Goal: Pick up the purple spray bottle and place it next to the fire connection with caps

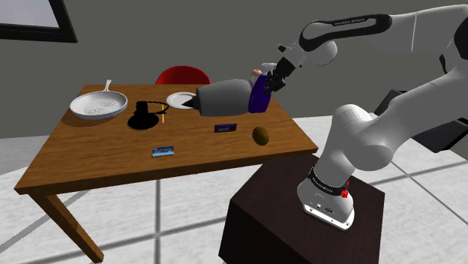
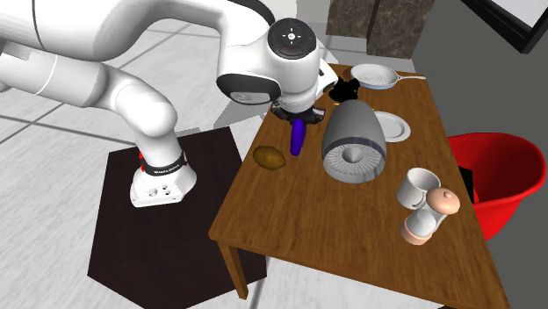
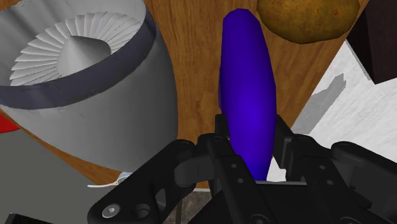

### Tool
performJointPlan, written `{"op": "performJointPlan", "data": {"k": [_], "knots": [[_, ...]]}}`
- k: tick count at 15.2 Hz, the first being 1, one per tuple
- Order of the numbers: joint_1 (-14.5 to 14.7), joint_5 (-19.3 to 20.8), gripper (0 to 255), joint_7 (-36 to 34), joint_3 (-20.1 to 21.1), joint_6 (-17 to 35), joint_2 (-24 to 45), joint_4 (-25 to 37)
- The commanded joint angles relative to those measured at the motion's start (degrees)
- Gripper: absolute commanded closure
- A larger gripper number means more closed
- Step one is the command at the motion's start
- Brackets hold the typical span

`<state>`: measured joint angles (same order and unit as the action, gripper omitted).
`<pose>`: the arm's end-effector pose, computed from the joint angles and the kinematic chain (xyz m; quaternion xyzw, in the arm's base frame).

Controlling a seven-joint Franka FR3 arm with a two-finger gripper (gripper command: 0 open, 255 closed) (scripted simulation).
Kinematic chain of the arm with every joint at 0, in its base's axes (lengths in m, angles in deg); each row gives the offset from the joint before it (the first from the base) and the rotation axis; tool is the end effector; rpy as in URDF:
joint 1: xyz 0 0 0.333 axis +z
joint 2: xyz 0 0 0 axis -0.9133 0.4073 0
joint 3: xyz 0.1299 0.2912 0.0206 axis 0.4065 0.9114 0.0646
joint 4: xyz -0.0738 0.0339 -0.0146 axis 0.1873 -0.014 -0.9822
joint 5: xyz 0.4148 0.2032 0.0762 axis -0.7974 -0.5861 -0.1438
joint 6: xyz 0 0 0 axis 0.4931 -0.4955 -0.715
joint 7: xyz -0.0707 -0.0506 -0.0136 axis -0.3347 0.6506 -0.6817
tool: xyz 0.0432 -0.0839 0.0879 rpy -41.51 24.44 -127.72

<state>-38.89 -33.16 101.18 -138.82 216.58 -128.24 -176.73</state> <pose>0.4260 -0.2110 0.3558 -0.8503 -0.4454 -0.2471 0.1320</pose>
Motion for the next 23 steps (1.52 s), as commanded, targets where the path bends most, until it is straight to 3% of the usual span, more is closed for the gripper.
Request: {"op": "performJointPlan", "data": {"k": [1, 23], "knots": [[-0.8, 0.0, 255, -0.8, 1.4, -1.7, -0.8, 0.8], [-2.0, -2.0, 255, -7.6, 10.6, -16.8, -3.5, 13.3]]}}
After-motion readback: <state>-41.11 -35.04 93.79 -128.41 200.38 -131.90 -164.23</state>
